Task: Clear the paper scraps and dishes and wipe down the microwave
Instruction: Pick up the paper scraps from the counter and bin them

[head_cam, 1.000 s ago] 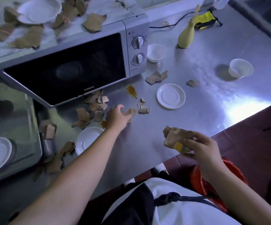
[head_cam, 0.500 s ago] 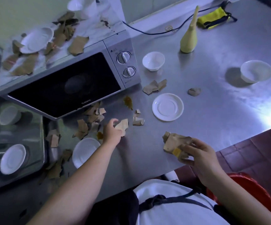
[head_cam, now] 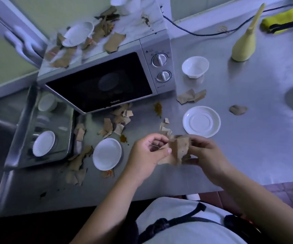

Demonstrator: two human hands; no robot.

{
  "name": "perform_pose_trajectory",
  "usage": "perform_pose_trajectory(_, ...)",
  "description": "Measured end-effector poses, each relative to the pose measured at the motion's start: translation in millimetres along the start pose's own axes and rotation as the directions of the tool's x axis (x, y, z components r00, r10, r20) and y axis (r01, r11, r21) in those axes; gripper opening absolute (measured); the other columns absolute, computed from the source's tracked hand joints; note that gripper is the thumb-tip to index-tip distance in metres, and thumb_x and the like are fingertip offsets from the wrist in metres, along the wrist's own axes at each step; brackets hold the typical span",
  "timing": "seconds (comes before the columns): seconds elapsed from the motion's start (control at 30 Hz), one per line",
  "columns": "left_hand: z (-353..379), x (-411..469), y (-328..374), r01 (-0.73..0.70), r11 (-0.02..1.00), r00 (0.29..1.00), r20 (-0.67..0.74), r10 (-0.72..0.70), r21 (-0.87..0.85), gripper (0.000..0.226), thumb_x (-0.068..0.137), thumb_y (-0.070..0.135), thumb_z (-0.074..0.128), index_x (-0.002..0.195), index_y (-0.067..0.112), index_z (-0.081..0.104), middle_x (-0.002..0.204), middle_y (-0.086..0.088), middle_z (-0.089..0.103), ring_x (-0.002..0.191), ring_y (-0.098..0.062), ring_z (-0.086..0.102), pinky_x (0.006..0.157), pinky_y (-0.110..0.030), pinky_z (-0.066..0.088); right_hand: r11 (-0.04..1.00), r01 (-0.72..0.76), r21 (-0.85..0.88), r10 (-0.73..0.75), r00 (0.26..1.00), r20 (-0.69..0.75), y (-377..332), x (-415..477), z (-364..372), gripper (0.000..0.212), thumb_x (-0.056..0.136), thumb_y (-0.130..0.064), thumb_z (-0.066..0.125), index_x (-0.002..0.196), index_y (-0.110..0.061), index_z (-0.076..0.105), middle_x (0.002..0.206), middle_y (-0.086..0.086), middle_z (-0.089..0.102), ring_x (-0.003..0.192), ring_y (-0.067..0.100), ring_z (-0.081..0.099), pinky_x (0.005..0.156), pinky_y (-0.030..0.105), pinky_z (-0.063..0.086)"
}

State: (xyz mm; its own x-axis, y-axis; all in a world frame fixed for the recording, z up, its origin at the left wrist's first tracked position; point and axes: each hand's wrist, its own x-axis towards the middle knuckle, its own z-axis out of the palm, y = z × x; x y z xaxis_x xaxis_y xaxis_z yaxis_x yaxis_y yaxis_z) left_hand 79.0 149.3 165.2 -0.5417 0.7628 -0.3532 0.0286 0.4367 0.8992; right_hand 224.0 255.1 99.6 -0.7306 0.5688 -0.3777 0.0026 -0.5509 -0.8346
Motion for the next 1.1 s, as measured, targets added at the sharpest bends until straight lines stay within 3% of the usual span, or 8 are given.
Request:
perform_pose_trajectory(0.23,-16.0,-10.2,-15.2,-0.104,0.983,0.977,-0.169,0.13,0.154,0.018,0.077,0.015,0.082,0.08,0.026,0.068,0.08,0.012,0.068,0.075,-0.004,0.06,0.069,-0.018,0.049,0.998,-0.059,-0.01,0.06,0.974,0.218,-9.3,-0.8,12.8,0.034,0.088,0.003,0.059,0.11,-0.017,0.076,0.097,0.012,0.072,0.073,0.021,0.064,0.067,0.031,0.056)
perform_pose_trajectory(0.4,-24.8,-10.5,-24.6,0.016,0.971,0.995,-0.1,0.008,0.239,0.042,0.079,0.037,0.08,0.11,0.051,0.056,0.124,0.02,0.053,0.113,0.003,0.05,0.087,-0.015,0.041,0.993,-0.113,0.03,0.104,0.973,0.206,-2.9,-3.0,14.7,0.028,0.084,0.002,0.062,0.102,-0.013,0.077,0.087,0.009,0.069,0.062,0.017,0.057,0.063,0.03,0.053)
perform_pose_trajectory(0.6,-17.2,-8.2,-30.4,0.111,0.993,0.994,0.005,-0.111,-0.048,0.019,0.084,0.011,0.077,0.099,0.022,0.071,0.086,0.006,0.074,0.078,-0.006,0.067,0.07,-0.017,0.053,0.987,-0.161,-0.03,0.164,0.964,0.209,-4.2,-3.4,7.1,0.031,0.091,0.005,0.053,0.109,-0.009,0.074,0.094,0.015,0.068,0.072,0.024,0.058,0.07,0.036,0.056)
perform_pose_trajectory(0.73,-13.1,-1.4,-30.8,0.094,0.995,0.996,0.009,-0.094,-0.043,0.021,0.083,0.006,0.076,0.102,0.01,0.07,0.088,-0.004,0.071,0.077,-0.01,0.062,0.07,-0.019,0.051,0.972,-0.233,0.022,0.223,0.95,0.22,-8.9,-4.1,-4.3,0.036,0.085,-0.022,0.056,0.113,-0.007,0.073,0.103,0.019,0.07,0.086,0.031,0.066,0.074,0.04,0.059)
perform_pose_trajectory(0.83,-4.8,5.9,-31.1,0.076,0.995,0.995,0.065,-0.072,-0.065,0.02,0.083,0.0,0.075,0.102,0.005,0.068,0.087,-0.005,0.066,0.077,-0.012,0.058,0.07,-0.019,0.048,0.99,-0.123,-0.065,0.131,0.982,0.136,-6.5,-8.0,-8.3,0.024,0.085,-0.013,0.073,0.108,-0.005,0.073,0.098,0.019,0.071,0.083,0.029,0.068,0.072,0.038,0.059)
perform_pose_trajectory(0.97,4.6,21.9,-37.0,0.148,0.98,0.972,0.201,-0.119,-0.136,0.019,0.086,0.017,0.076,0.104,0.013,0.072,0.09,-0.002,0.069,0.081,-0.016,0.061,0.07,-0.028,0.049,0.997,-0.046,-0.058,0.042,0.997,-0.072,1.7,-11.6,-15.0,0.018,0.085,0.006,0.068,0.085,-0.01,0.076,0.082,0.012,0.071,0.073,0.025,0.068,0.065,0.037,0.059)
perform_pose_trajectory(1.03,4.6,38.6,-47.1,0.176,0.965,0.978,0.142,-0.15,-0.194,0.014,0.09,0.028,0.072,0.101,0.021,0.073,0.091,0.001,0.073,0.083,-0.015,0.066,0.067,-0.025,0.053,0.998,-0.038,-0.055,0.029,0.988,-0.153,6.0,-15.2,-22.6,0.024,0.085,0.007,0.067,0.082,-0.015,0.077,0.08,0.008,0.072,0.072,0.023,0.069,0.067,0.036,0.06)
perform_pose_trajectory(1.1,3.5,62.0,-62.9,0.162,0.986,0.986,-0.02,-0.163,-0.037,0.009,0.09,0.031,0.07,0.096,0.025,0.072,0.091,0.005,0.073,0.086,-0.015,0.067,0.07,-0.024,0.053,0.999,-0.034,-0.028,0.026,0.971,-0.236,10.8,-20.3,-30.2,0.029,0.086,0.007,0.065,0.083,-0.019,0.079,0.081,0.006,0.074,0.073,0.021,0.07,0.067,0.035,0.06)
